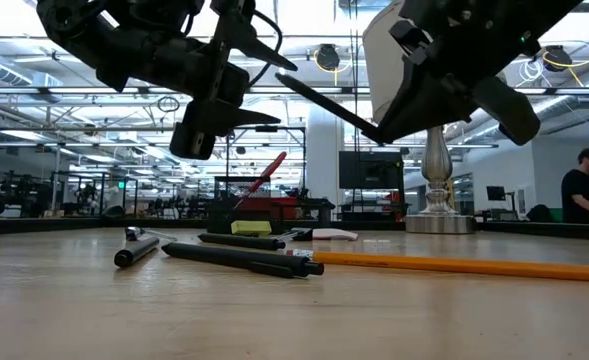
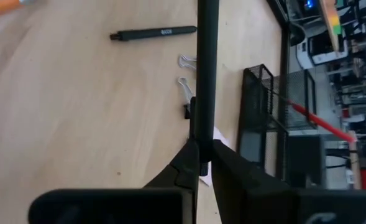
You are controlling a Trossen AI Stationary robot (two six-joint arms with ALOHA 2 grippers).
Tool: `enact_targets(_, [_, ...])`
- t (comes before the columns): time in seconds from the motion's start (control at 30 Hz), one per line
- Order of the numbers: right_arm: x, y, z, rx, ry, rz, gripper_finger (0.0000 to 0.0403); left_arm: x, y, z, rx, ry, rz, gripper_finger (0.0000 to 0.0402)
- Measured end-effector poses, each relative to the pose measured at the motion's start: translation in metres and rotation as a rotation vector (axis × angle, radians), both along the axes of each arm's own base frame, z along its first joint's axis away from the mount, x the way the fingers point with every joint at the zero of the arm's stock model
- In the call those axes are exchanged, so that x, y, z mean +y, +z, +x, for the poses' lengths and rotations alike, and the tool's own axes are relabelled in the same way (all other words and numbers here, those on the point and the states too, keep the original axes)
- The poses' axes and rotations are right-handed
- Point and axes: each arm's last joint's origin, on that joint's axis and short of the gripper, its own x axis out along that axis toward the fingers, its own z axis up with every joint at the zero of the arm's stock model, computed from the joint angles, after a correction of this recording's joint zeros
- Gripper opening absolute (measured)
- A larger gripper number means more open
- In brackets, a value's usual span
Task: Pick and place office supplies into organizer
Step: Put the black pen into the black desk organizer
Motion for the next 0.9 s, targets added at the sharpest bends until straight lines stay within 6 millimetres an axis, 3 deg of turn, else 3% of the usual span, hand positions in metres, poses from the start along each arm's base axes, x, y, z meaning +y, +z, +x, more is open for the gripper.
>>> enact_targets(0.9, [-0.015, 0.012, 0.019, -0.075, 0.083, -0.071, 0.0009, -0.015, 0.0, -0.001, 0.012, 0.013, -0.039, 0.0247])
